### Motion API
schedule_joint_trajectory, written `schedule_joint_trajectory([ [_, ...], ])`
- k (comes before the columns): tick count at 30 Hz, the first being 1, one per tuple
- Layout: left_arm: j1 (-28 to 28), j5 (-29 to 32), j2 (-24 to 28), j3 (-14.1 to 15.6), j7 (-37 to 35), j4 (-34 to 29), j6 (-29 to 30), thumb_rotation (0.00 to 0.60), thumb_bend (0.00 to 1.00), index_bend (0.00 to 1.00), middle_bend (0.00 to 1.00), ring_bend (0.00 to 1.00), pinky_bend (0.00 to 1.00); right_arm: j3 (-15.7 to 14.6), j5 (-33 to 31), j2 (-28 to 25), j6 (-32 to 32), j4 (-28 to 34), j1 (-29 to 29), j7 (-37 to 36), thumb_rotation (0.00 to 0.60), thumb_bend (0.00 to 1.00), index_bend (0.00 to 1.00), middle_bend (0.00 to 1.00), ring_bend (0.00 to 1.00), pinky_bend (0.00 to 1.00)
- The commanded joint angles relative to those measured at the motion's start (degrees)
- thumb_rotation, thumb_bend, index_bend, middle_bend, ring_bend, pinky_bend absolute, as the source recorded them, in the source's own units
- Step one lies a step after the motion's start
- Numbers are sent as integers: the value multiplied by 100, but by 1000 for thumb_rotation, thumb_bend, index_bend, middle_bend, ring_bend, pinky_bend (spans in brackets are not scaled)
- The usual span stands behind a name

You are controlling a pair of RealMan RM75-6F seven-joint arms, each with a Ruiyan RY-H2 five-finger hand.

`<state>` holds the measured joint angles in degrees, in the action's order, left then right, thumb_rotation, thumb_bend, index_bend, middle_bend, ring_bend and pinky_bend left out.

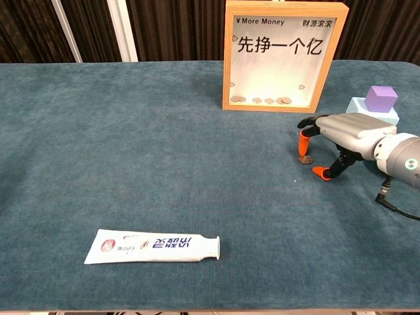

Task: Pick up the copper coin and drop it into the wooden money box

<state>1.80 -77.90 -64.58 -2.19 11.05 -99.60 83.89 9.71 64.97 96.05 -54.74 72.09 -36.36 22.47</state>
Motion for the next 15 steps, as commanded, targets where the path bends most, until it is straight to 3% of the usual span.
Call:
schedule_joint_trajectory([
  [1,1,3,2,1,1,-1,-3,600,362,87,2,0,0,3,-31,7,20,-12,-5,2,600,428,433,113,96,964],
  [8,2,8,12,6,2,-14,-9,600,362,87,2,0,0,9,-72,30,26,-37,-31,11,600,428,492,114,96,978],
  [15,2,5,17,10,-6,-16,-11,600,362,87,2,0,22,48,-54,95,-49,-57,-37,-89,600,456,619,120,109,998],
])
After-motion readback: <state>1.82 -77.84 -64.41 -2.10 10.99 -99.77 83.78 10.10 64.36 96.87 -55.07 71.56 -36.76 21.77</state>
